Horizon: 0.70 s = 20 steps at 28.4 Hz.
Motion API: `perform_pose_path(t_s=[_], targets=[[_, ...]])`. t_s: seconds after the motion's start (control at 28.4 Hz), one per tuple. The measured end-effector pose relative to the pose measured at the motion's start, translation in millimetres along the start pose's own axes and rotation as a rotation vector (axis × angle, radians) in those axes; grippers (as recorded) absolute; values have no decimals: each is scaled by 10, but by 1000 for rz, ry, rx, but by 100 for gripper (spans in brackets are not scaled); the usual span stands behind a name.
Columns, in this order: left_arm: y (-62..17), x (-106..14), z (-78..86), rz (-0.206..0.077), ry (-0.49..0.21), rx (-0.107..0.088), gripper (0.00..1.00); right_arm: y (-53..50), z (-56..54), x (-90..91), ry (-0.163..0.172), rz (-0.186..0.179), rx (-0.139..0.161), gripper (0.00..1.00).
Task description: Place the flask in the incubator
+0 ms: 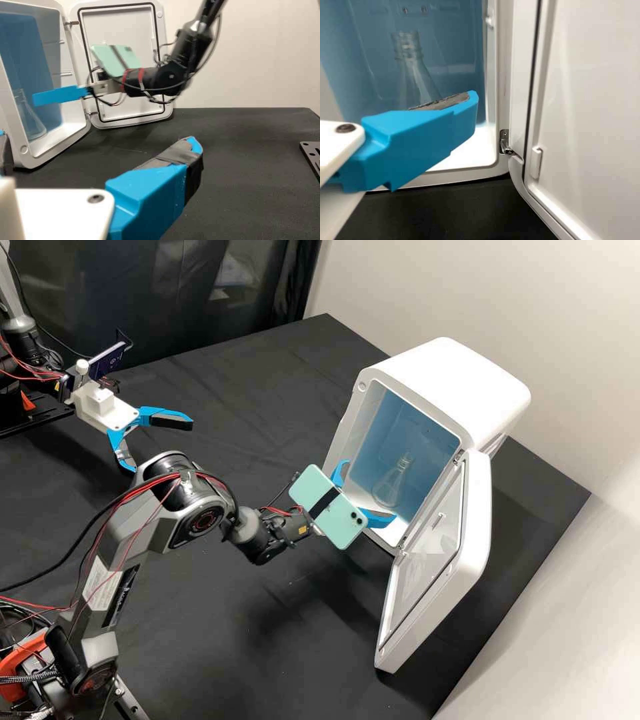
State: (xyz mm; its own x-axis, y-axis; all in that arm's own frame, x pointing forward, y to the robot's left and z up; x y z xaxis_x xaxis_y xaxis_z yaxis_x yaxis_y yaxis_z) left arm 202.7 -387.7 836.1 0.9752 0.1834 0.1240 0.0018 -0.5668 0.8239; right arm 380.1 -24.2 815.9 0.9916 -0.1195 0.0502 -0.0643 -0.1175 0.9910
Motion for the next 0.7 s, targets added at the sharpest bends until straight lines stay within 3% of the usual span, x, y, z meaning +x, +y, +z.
perform_pose_path(t_s=[0.25, 0.39, 0.53, 0.7], targets=[[-13, -27, 40, -3, -7, -8, 100, 4, 27, -430, 42, 38, -5, 100], [-11, -27, 42, -2, -6, -2, 100, -9, 69, -615, 39, 41, -7, 100], [-11, -27, 42, -2, -6, -1, 100, 13, 103, -748, 15, 41, -6, 100], [-11, -27, 42, -2, -6, 5, 100, 80, 177, -925, -3, 33, 45, 100]])
